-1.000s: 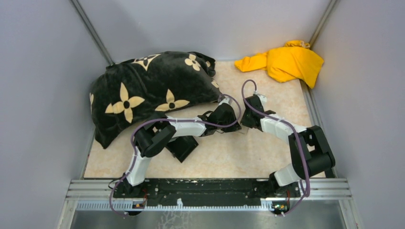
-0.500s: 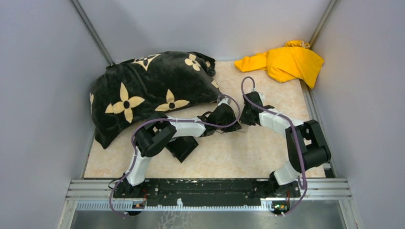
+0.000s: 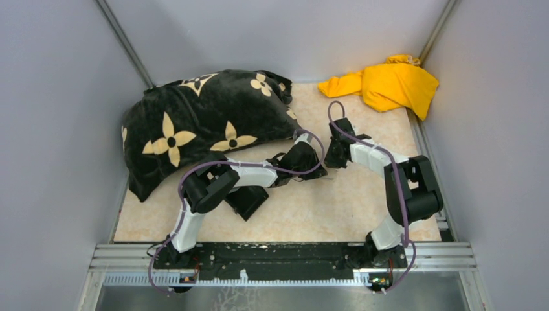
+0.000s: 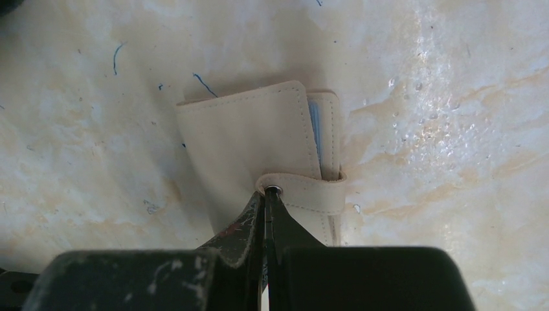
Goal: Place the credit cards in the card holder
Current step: Close the card holder at the center of the board.
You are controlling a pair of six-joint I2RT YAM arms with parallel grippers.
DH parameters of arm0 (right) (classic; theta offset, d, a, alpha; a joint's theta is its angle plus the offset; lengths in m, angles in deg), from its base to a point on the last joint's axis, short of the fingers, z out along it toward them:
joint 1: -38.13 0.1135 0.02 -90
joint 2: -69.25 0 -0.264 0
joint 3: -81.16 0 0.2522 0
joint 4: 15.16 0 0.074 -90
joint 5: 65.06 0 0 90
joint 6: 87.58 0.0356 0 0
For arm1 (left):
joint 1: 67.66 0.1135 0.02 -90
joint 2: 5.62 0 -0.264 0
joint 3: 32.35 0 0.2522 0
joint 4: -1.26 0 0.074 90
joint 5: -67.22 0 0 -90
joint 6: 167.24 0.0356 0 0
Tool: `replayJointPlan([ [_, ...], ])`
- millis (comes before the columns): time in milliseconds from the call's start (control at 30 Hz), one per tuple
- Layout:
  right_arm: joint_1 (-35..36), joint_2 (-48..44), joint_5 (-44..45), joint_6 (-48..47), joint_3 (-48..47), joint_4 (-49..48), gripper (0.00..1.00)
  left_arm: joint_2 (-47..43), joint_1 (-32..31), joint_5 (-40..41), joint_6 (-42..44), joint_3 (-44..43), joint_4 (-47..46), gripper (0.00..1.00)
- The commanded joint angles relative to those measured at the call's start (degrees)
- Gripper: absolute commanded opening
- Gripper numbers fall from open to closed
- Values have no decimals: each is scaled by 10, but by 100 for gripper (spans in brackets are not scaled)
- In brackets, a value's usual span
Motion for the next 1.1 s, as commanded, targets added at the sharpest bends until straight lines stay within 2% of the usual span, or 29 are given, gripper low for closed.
replayJointPlan([
  [0, -32, 76, 35, -15, 21, 32, 0, 40, -4, -7, 15, 30, 99, 22],
  [700, -66, 191, -45, -11, -86, 99, 0, 59, 1, -18, 8, 30, 116, 22],
  [867, -64, 210, -20, -12, -117, 140, 0, 67, 1, -29, 7, 32, 108, 21],
  [1067, -26, 250, 32, 1, -165, 195, 0, 54, 1, -32, 26, 49, 97, 21],
])
